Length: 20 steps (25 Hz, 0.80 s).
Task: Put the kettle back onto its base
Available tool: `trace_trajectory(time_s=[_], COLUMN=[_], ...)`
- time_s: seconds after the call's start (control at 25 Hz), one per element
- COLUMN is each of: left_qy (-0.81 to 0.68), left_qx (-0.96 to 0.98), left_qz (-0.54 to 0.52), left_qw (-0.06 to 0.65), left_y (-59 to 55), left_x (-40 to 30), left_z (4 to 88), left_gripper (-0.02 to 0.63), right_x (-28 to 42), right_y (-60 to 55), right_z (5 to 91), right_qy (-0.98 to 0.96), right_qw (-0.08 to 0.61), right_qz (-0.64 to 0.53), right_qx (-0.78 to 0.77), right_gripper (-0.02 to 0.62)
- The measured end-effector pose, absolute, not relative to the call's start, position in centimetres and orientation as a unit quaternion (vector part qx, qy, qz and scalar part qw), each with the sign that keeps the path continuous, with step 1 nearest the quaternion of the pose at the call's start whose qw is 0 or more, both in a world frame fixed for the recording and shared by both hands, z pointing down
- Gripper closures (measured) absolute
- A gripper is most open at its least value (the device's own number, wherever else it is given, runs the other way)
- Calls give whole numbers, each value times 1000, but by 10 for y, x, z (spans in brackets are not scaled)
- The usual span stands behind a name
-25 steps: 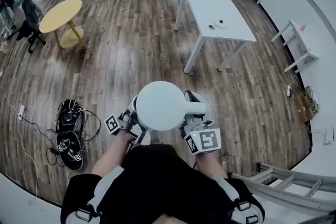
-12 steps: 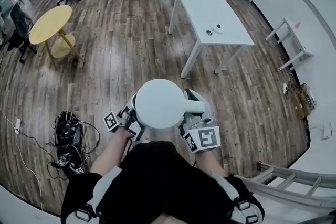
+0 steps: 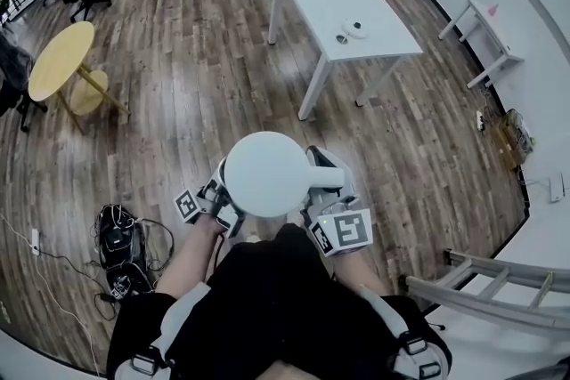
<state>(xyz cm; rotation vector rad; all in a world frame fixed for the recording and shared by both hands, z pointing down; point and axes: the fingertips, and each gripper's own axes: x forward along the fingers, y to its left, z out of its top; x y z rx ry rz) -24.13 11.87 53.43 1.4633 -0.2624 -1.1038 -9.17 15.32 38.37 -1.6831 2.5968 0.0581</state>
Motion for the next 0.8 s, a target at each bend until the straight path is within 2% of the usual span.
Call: trace_trajectory(time_s=[0.8], left_qy=[-149], left_qx=[634], left_qz=[-496], left_qw=[575], left_y=[-30], left_x=[-197], left_z=[526], left_gripper=[319], right_x=[-40], right_y=[-10], right_z=[378], right_qy=[864], right_qw=[46], right_qz=[13], right_qx=[-501], right_gripper=[591])
